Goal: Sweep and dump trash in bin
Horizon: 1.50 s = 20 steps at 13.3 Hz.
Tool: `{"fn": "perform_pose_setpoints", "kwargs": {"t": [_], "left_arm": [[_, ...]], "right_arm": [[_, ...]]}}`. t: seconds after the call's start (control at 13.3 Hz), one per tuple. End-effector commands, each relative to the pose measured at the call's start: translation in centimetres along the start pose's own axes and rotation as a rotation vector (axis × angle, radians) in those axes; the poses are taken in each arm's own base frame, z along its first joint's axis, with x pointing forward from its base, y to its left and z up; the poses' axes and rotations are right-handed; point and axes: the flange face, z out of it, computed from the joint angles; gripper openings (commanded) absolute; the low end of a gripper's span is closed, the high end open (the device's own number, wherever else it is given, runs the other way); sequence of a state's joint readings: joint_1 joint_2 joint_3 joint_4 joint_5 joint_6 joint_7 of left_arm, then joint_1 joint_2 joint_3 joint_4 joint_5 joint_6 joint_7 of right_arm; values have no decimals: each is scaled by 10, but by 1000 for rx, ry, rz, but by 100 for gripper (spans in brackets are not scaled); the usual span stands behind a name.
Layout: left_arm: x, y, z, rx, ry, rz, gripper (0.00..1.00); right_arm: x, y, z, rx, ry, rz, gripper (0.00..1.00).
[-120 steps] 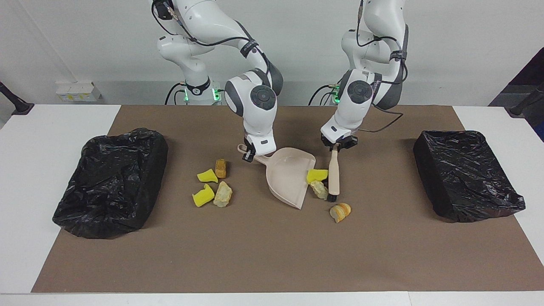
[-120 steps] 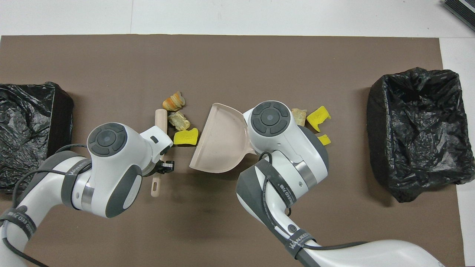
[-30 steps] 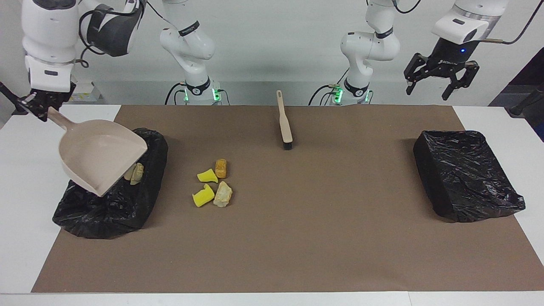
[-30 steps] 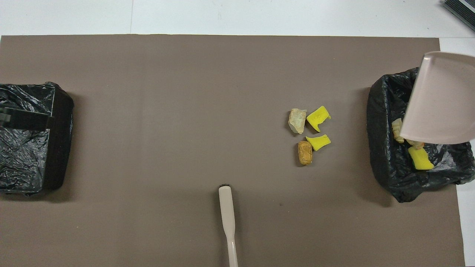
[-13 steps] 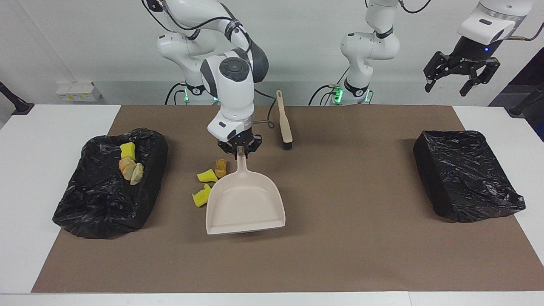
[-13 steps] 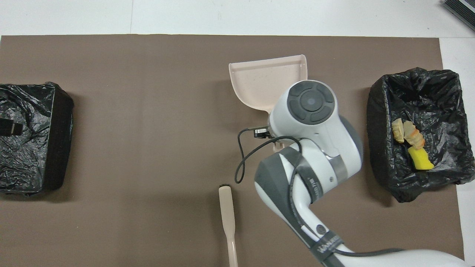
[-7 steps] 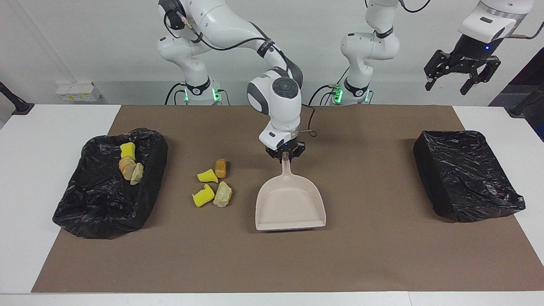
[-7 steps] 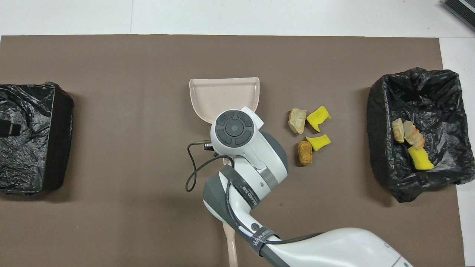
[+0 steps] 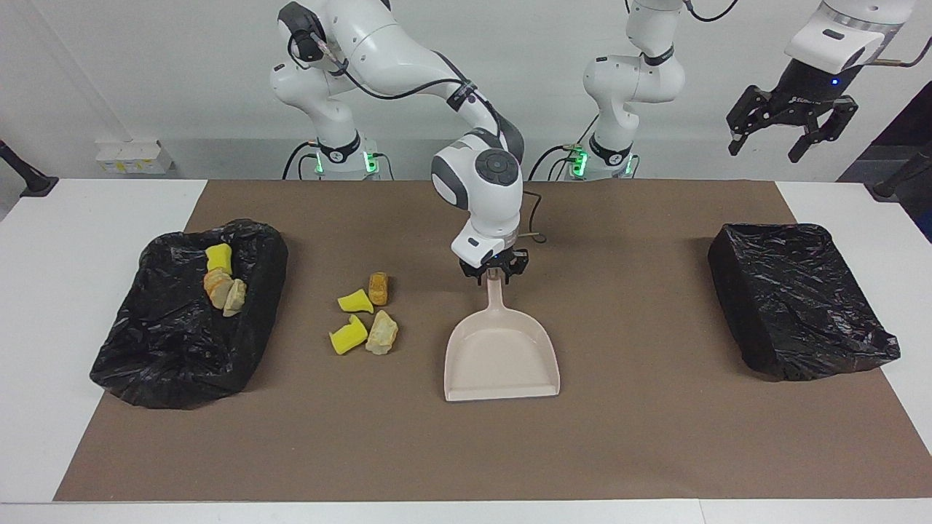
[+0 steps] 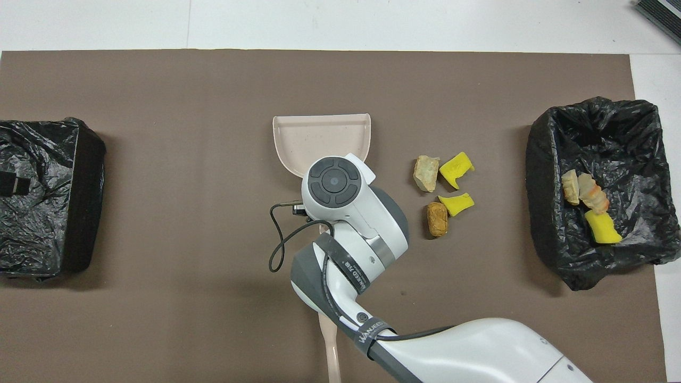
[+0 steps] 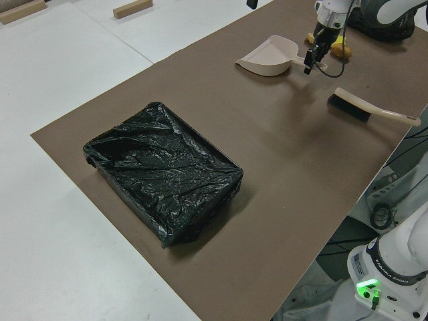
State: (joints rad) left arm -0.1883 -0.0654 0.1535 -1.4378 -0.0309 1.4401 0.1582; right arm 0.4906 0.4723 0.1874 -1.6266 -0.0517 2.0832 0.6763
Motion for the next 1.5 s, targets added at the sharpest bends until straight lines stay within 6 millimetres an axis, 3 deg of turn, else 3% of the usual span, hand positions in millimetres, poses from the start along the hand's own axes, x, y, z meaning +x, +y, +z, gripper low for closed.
{"fn": "perform_pose_setpoints", "kwargs": {"t": [0.0, 0.15, 0.3, 0.45, 0.53, 0.82, 0.97, 1.2, 1.43], "left_arm": [[-6, -2, -2, 10, -8, -1, 100], [-6, -3, -2, 10, -8, -3, 100], [-6, 0, -2, 10, -7, 2, 100], [-3, 6, -2, 9, 2, 11, 100], [-2, 11, -1, 9, 5, 19, 100], [10, 34, 10, 8, 49, 66, 100], [19, 57, 22, 6, 57, 106, 100], [32, 113, 50, -2, 96, 132, 100], [52, 195, 110, -8, 70, 107, 100]], "right_arm": [[2, 30, -44, 3, -35, 43, 100], [-11, 39, -81, -12, -51, 47, 100], [-37, 48, -115, -30, -63, 50, 100], [-70, 57, -135, -22, -81, 62, 100], [-90, 58, -136, -26, -90, 52, 100], [-162, 46, -108, 31, -144, 15, 100], [-198, 35, -78, 8, -153, -34, 100], [-225, 28, -47, 21, -200, -62, 100], [-260, 18, -7, 20, -185, -92, 100]]}}
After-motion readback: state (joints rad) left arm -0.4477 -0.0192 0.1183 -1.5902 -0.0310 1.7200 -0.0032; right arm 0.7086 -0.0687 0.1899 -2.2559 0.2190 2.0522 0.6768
